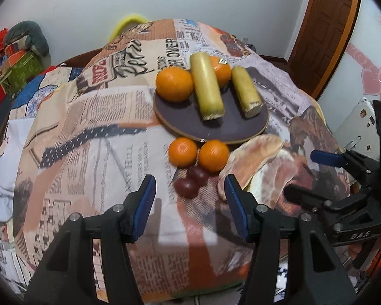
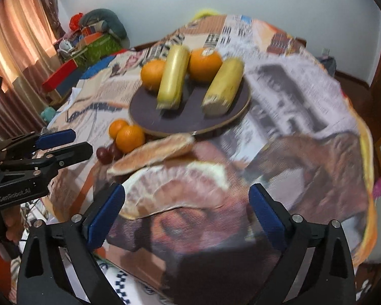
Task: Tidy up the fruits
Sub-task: 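Grasp a pomelo segment with the left gripper while the right gripper grasps another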
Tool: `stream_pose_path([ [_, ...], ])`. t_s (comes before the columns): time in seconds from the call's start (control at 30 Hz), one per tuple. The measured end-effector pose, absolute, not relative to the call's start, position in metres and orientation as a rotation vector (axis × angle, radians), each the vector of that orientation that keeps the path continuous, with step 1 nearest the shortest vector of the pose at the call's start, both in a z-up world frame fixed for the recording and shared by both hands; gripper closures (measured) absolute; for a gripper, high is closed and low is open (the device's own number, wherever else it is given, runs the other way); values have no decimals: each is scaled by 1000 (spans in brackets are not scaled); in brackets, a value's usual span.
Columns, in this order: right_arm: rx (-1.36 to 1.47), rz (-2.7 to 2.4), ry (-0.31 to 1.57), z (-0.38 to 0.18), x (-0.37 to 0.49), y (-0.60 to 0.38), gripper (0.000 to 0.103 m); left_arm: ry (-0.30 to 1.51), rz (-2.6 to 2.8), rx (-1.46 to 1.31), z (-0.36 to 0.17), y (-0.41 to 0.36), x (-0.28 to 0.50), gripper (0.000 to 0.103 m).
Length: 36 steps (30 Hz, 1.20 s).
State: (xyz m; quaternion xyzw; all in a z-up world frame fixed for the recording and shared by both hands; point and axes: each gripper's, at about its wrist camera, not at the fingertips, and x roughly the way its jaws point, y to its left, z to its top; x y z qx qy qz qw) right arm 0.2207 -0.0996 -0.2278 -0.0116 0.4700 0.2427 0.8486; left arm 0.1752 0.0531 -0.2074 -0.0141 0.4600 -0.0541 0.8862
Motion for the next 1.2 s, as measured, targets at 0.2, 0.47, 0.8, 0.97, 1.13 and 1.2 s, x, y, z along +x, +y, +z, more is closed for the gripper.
stream_pose_path([
  [0.2, -43, 465, 1000, -237, 217, -78, 1, 970, -105, -44, -217, 65, 164, 48],
  [0.47, -164, 410, 949, -241, 214, -61, 0, 982, -120, -73, -222, 70, 163, 59],
  [0.8, -131, 451, 975, -240, 212, -102, 2, 991, -218, -45, -223, 39, 172, 68],
  [0.97, -103, 399, 979, -237, 208, -137, 2, 1026, -266, -36, -231, 20, 182, 68],
  [1.13, -51, 370, 987, -233, 211, -162, 10, 1048, -283, -12, -237, 4, 190, 68],
  [1.2, -12, 390, 990, -231, 212, -165, 16, 1057, -283, -7, -240, 0, 193, 68],
])
